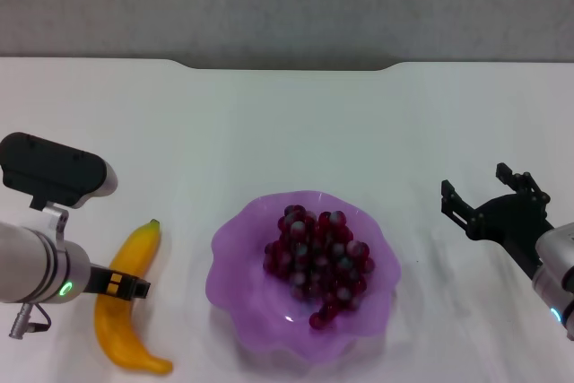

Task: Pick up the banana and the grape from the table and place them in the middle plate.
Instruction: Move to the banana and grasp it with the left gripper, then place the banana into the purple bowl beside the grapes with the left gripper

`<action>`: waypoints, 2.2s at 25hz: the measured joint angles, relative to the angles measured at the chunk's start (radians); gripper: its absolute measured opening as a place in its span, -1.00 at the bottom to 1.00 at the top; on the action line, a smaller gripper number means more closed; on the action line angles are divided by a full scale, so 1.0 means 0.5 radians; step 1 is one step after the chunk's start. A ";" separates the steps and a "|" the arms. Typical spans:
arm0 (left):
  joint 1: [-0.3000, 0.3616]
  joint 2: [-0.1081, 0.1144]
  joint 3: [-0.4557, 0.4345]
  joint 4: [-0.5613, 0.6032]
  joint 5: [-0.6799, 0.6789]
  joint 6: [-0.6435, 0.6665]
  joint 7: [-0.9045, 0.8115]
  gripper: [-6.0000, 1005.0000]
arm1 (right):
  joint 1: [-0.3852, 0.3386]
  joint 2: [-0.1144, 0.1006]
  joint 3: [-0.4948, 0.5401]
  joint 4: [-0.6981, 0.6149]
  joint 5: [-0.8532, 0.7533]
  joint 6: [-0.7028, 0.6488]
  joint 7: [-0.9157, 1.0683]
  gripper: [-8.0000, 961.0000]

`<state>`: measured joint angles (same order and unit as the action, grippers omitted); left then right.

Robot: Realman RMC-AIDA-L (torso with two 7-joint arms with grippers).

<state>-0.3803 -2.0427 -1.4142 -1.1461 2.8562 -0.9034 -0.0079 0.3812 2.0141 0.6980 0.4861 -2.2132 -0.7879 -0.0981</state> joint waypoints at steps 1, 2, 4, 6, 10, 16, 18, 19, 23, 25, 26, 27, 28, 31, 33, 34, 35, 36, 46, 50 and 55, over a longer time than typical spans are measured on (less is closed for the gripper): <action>0.000 0.000 0.000 0.000 0.000 0.000 0.000 0.65 | 0.000 0.000 0.000 -0.002 0.000 0.000 0.000 0.83; 0.000 0.001 0.000 0.000 0.000 0.000 0.000 0.64 | 0.000 0.000 0.000 -0.003 0.001 0.000 0.000 0.84; -0.001 0.001 0.000 0.001 0.000 0.000 -0.001 0.55 | 0.001 0.000 0.000 -0.005 0.001 0.000 0.000 0.84; -0.003 0.000 0.000 0.001 0.000 0.000 -0.001 0.41 | 0.001 0.000 0.000 -0.005 0.001 -0.004 0.000 0.84; -0.006 -0.001 0.000 0.005 0.000 0.000 -0.002 0.16 | 0.001 0.001 0.000 -0.003 -0.001 -0.008 0.000 0.84; -0.010 -0.001 0.000 -0.001 0.000 0.007 -0.026 0.00 | 0.001 0.003 0.000 -0.011 -0.001 -0.001 0.000 0.84; -0.002 0.000 0.000 -0.032 0.000 -0.007 -0.028 0.00 | 0.000 0.003 0.000 -0.012 -0.001 -0.001 0.000 0.84; 0.005 0.002 0.000 -0.052 0.000 -0.019 -0.029 0.00 | 0.000 0.003 0.000 -0.012 -0.002 -0.002 0.000 0.84; 0.041 0.010 -0.006 -0.196 0.015 -0.104 -0.028 0.00 | -0.005 0.003 0.000 -0.012 -0.005 -0.002 0.000 0.84; 0.077 0.014 -0.036 -0.337 0.021 -0.180 -0.003 0.00 | -0.006 0.002 0.000 -0.012 -0.004 -0.001 0.000 0.83; 0.095 0.015 -0.055 -0.408 0.019 -0.213 0.015 0.00 | -0.006 0.001 0.000 -0.012 -0.005 0.000 0.000 0.83; 0.121 0.014 -0.076 -0.496 0.008 -0.253 0.035 0.00 | -0.006 0.001 0.000 -0.012 -0.005 0.001 0.000 0.83; 0.121 0.014 -0.076 -0.496 0.008 -0.253 0.035 0.00 | -0.006 0.000 0.000 -0.012 -0.005 0.001 0.000 0.83; 0.186 0.010 -0.142 -0.781 -0.151 -0.410 0.083 0.00 | -0.009 0.000 0.000 -0.012 -0.005 0.002 0.000 0.84; 0.191 0.012 -0.171 -0.850 -0.314 -0.458 0.140 0.00 | -0.010 0.000 0.000 -0.012 -0.005 0.003 0.000 0.84; 0.193 0.012 -0.176 -0.871 -0.401 -0.473 0.182 0.00 | -0.009 0.000 0.000 -0.013 -0.005 0.003 0.000 0.84; 0.192 0.011 -0.181 -0.881 -0.471 -0.477 0.213 0.00 | -0.008 0.000 0.000 -0.015 -0.005 0.003 0.000 0.84; 0.193 0.009 -0.182 -0.886 -0.547 -0.476 0.246 0.00 | -0.006 0.000 0.000 -0.017 -0.005 0.004 0.000 0.84; 0.098 0.000 -0.001 -0.585 -1.280 0.041 0.630 0.00 | 0.007 0.000 -0.003 -0.017 -0.004 -0.004 0.000 0.84; 0.049 0.000 0.025 -0.373 -1.446 0.219 0.709 0.00 | 0.007 0.000 -0.017 -0.011 -0.004 -0.012 -0.001 0.84; 0.031 -0.001 0.005 -0.225 -1.605 0.343 0.817 0.00 | 0.001 0.002 -0.018 -0.012 -0.004 -0.013 -0.001 0.84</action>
<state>-0.3650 -2.0431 -1.4116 -1.2584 2.0537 -0.7319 0.4008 0.3817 2.0151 0.6888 0.4799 -2.2149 -0.7946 -0.0989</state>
